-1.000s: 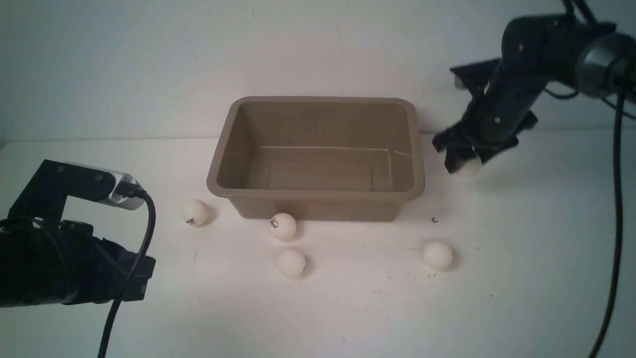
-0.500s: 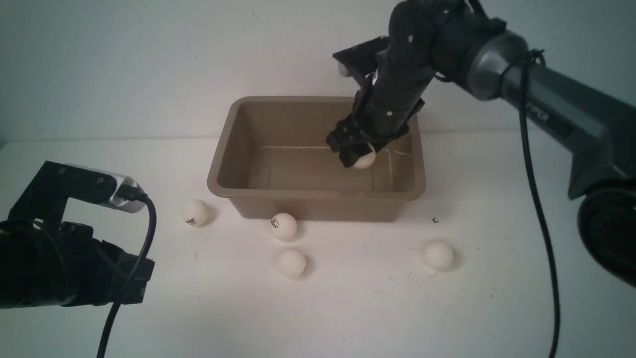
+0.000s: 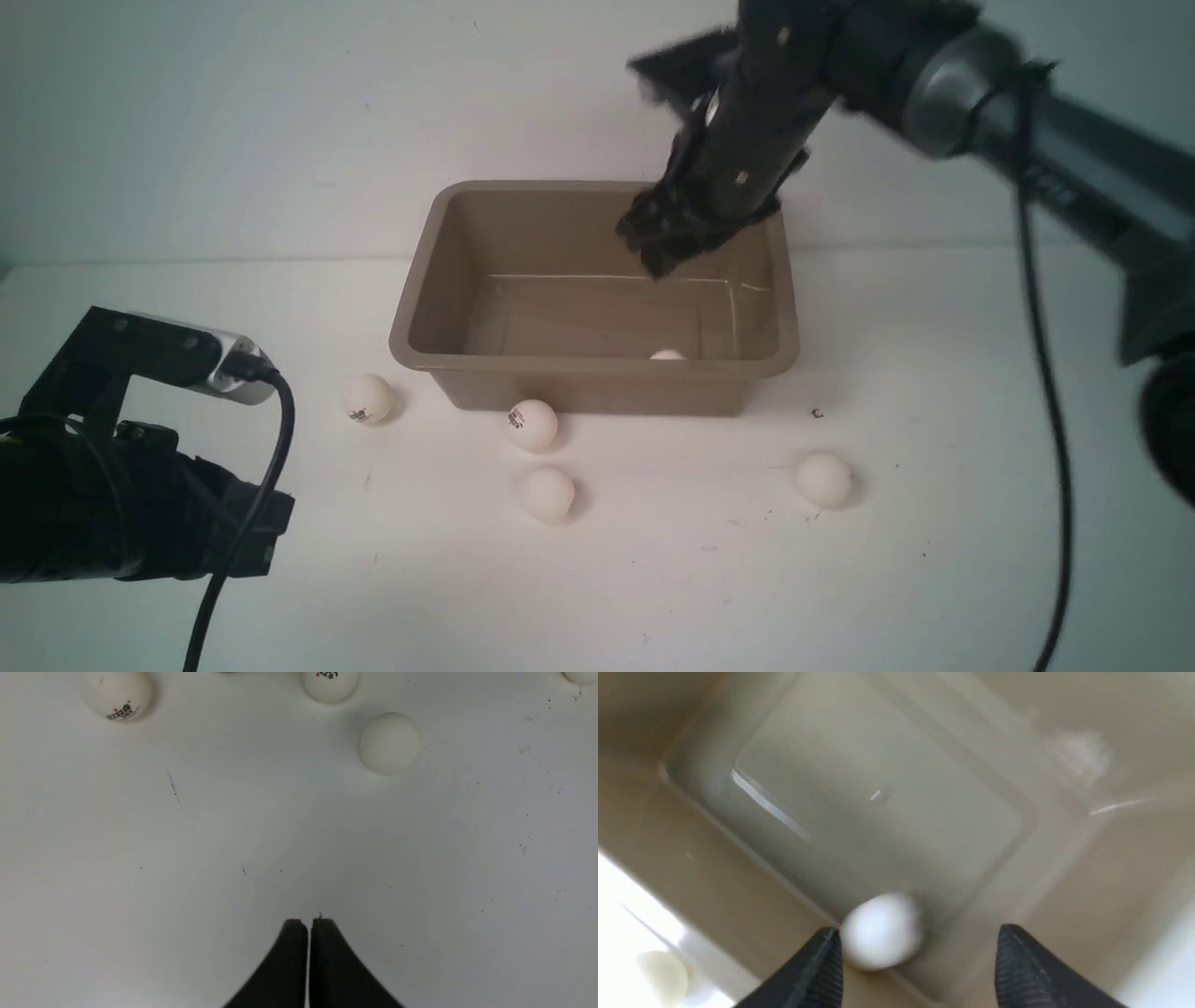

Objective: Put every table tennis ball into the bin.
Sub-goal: Use the right arm to put the table tennis ball into the box, then use the right arm to clamp the table tennis ball closest to it

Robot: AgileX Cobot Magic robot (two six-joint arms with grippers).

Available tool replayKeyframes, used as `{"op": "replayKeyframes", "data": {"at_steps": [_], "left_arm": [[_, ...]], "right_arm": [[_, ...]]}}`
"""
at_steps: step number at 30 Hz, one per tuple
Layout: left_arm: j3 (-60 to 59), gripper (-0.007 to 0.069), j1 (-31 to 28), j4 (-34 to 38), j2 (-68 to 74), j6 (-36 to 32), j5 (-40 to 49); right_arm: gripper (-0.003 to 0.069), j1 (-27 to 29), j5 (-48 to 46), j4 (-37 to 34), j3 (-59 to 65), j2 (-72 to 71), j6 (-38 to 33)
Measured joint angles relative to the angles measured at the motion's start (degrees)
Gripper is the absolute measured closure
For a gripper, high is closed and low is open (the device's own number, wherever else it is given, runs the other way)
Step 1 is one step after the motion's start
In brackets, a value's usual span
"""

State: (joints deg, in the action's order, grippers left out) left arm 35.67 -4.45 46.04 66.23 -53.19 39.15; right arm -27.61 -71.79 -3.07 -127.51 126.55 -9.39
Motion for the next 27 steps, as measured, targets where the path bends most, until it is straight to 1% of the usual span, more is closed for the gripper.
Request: {"op": "replayKeyframes", "data": {"at_steps": [3,6,12,16,20,21,27], "left_arm": [[0.0,0.0629,0.0,0.0,0.0,0.0,0.1],[0.0,0.0629,0.0,0.0,0.0,0.0,0.2],[0.0,0.0629,0.0,-0.1,0.0,0.0,0.2],[0.0,0.0629,0.0,-0.2,0.0,0.0,0.6],[0.0,0.0629,0.0,-0.2,0.0,0.0,1.1],[0.0,0.0629,0.0,-0.2,0.0,0.0,1.1],[0.0,0.0629,0.0,-0.2,0.0,0.0,1.2]], "right_arm": [[0.0252,0.0,0.0,3.1,0.7,-7.1,0.2],[0.0252,0.0,0.0,4.1,5.0,-15.5,1.6],[0.0252,0.0,0.0,8.0,25.6,-26.5,3.3],[0.0252,0.0,0.3,7.3,41.5,-28.9,3.7],[0.0252,0.0,6.6,6.7,51.3,-28.9,3.8],[0.0252,0.0,9.5,6.4,53.5,-28.9,4.0],[0.0252,0.0,18.3,5.6,57.6,-27.5,4.0]]}}
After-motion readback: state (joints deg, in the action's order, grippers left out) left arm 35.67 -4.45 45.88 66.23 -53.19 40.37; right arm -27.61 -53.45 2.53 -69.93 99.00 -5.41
